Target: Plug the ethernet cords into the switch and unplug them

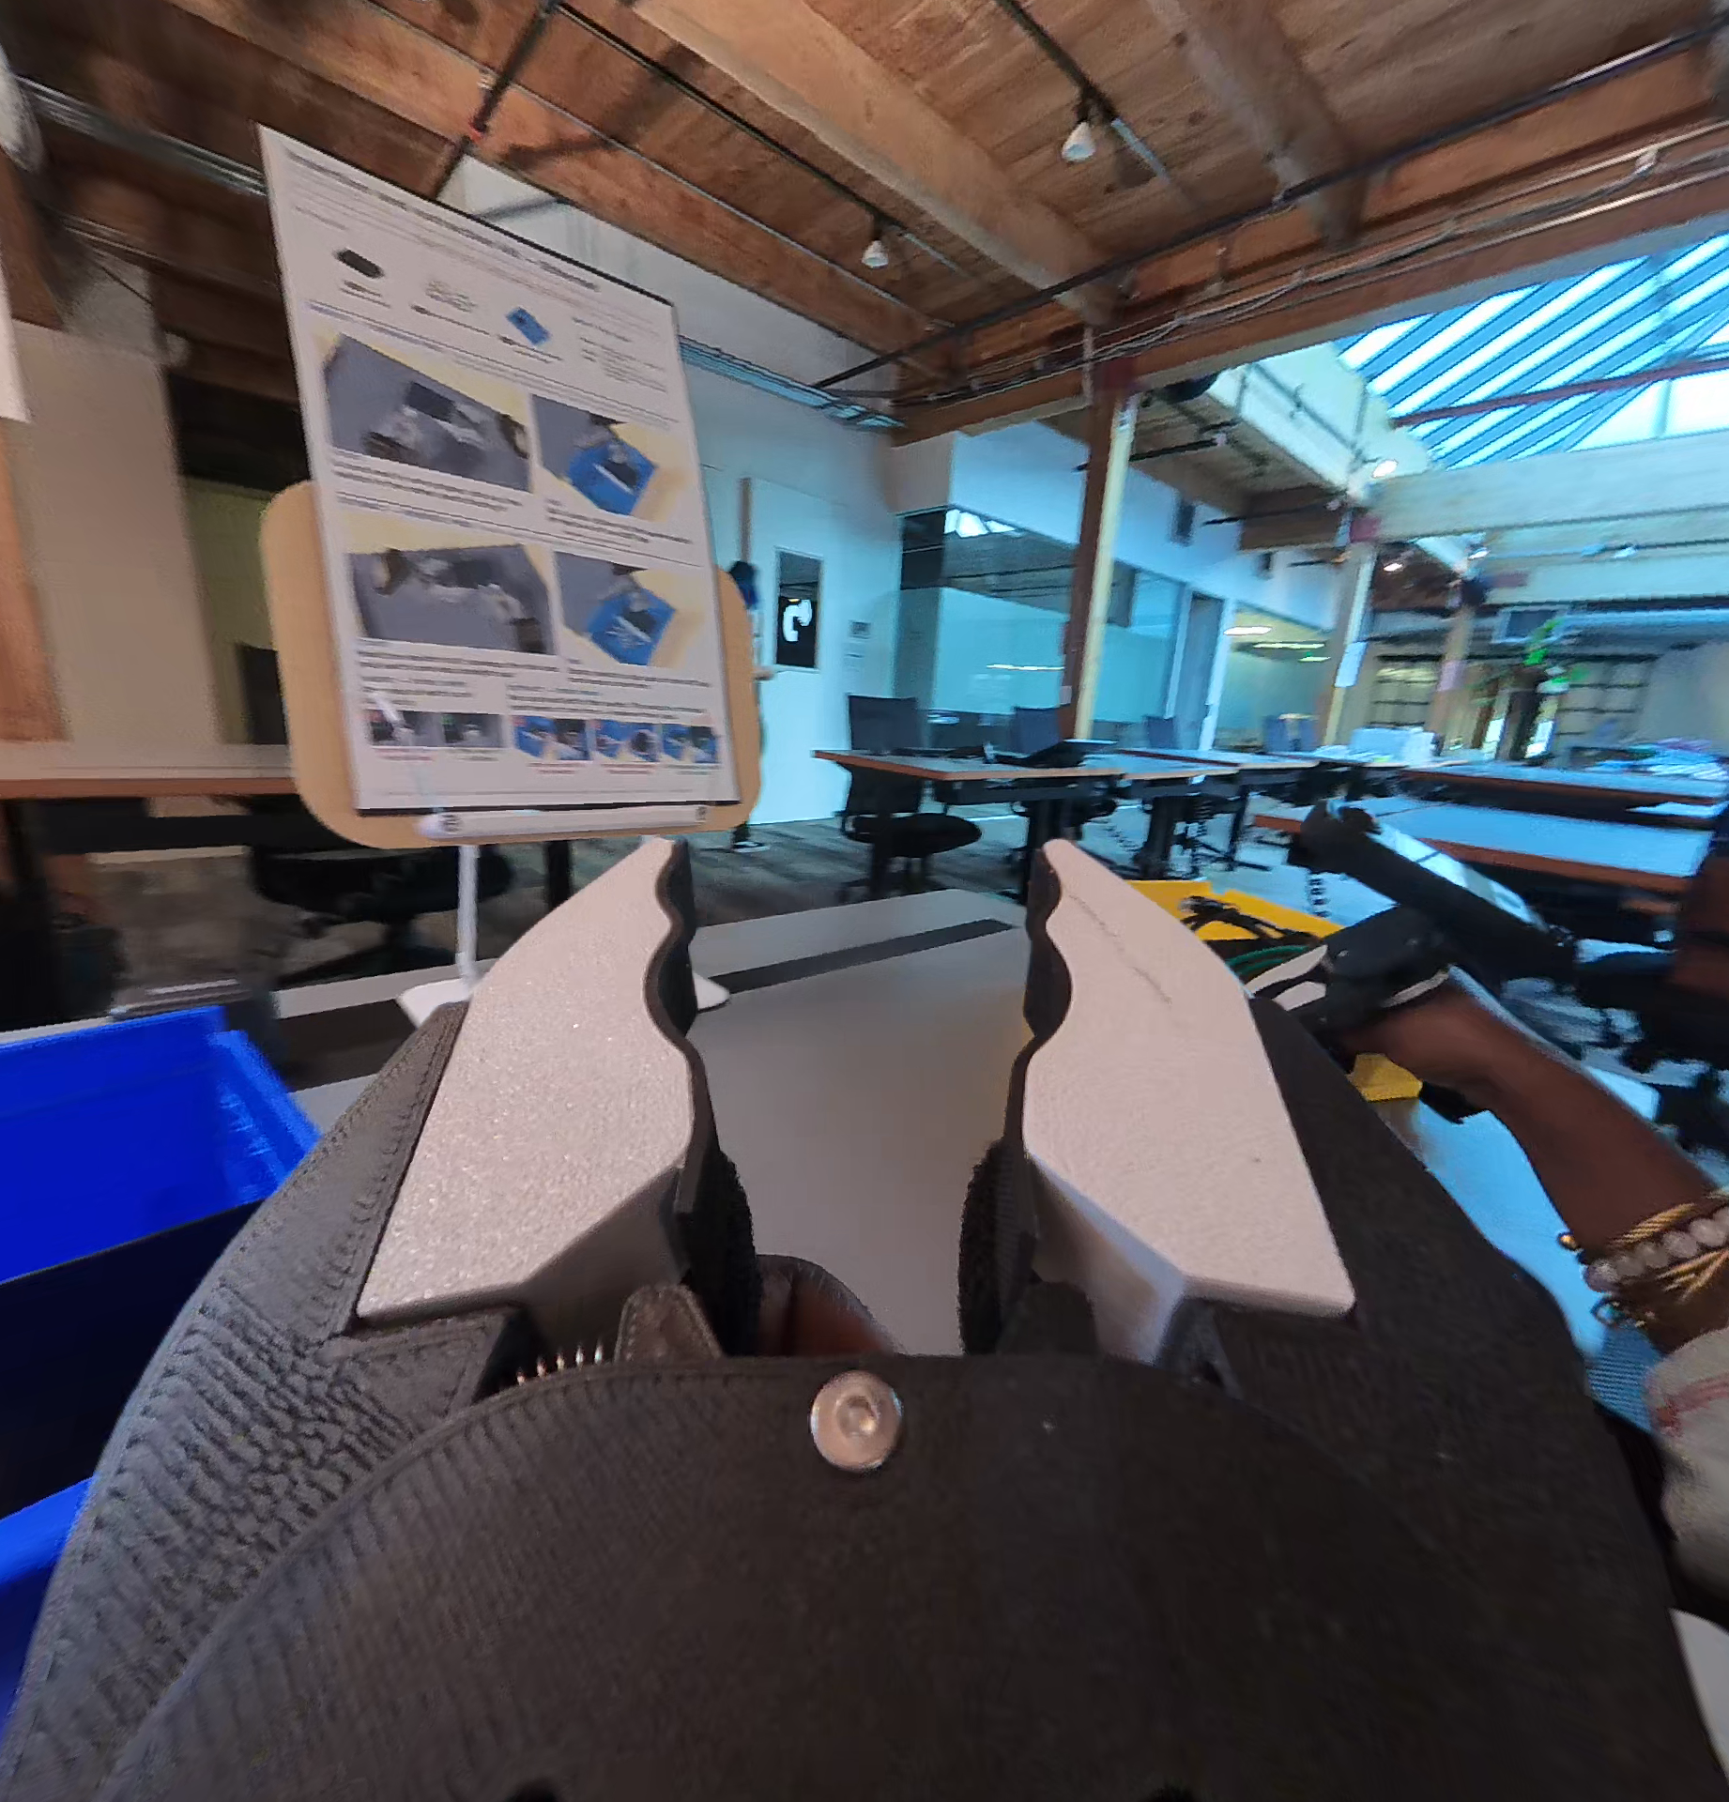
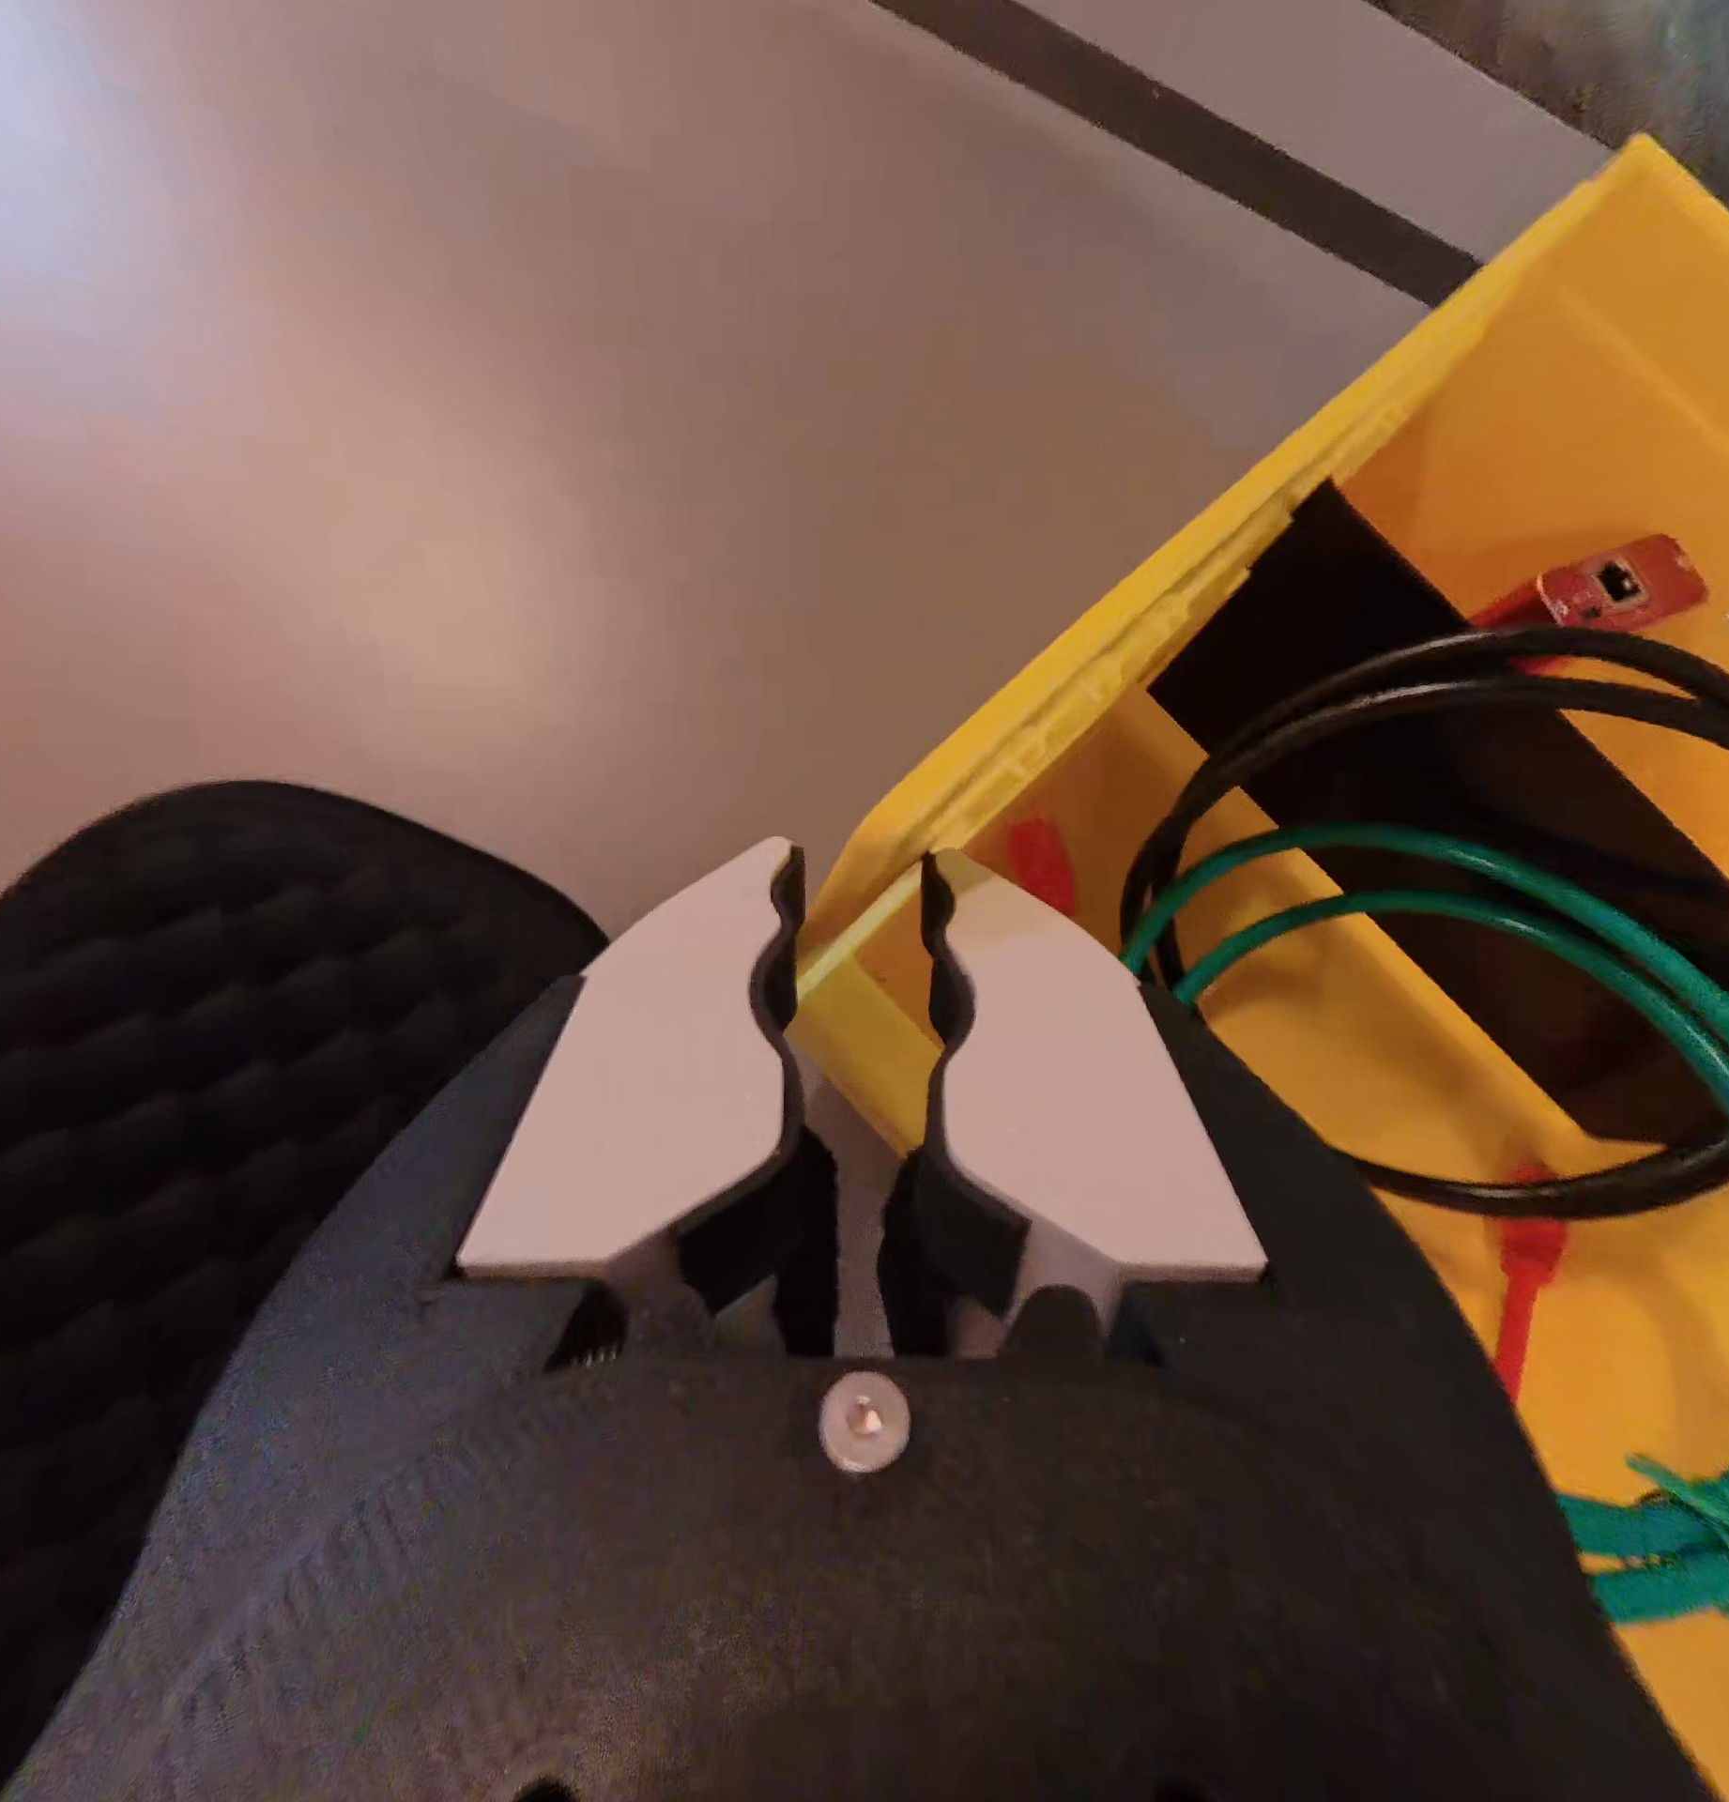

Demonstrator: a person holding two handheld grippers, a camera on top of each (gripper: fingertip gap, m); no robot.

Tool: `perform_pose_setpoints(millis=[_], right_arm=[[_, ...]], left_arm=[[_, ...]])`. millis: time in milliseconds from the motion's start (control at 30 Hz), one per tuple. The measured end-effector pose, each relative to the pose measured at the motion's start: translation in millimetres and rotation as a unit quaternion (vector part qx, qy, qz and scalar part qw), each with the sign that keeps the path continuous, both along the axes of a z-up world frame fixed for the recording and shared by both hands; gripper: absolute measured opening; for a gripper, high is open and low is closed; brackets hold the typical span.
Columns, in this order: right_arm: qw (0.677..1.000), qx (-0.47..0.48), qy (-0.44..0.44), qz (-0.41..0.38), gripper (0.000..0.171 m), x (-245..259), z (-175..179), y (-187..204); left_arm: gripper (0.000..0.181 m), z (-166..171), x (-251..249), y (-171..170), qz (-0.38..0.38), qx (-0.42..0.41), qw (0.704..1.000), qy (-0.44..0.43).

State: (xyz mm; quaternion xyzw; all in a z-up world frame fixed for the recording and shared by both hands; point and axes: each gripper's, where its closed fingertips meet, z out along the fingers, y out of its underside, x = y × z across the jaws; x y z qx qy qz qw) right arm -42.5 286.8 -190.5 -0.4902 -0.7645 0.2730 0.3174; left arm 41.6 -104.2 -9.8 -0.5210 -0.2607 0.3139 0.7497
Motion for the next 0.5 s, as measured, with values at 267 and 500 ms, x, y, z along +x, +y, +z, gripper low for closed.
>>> perform_pose_setpoints(millis=[267, 500], right_arm=[[1.000, 0.017, -0.009, 0.025, 0.025, -28, 0, -41], [0.996, 0.029, -0.018, 0.088, 0.026, -35, 0, -105]], left_arm=[[0.065, 0, -3, -25, 0.041, -0.011, 0.999, 0.006], [0.065, -3, -7, -48, 0.087, -0.040, 0.995, 0.005]])
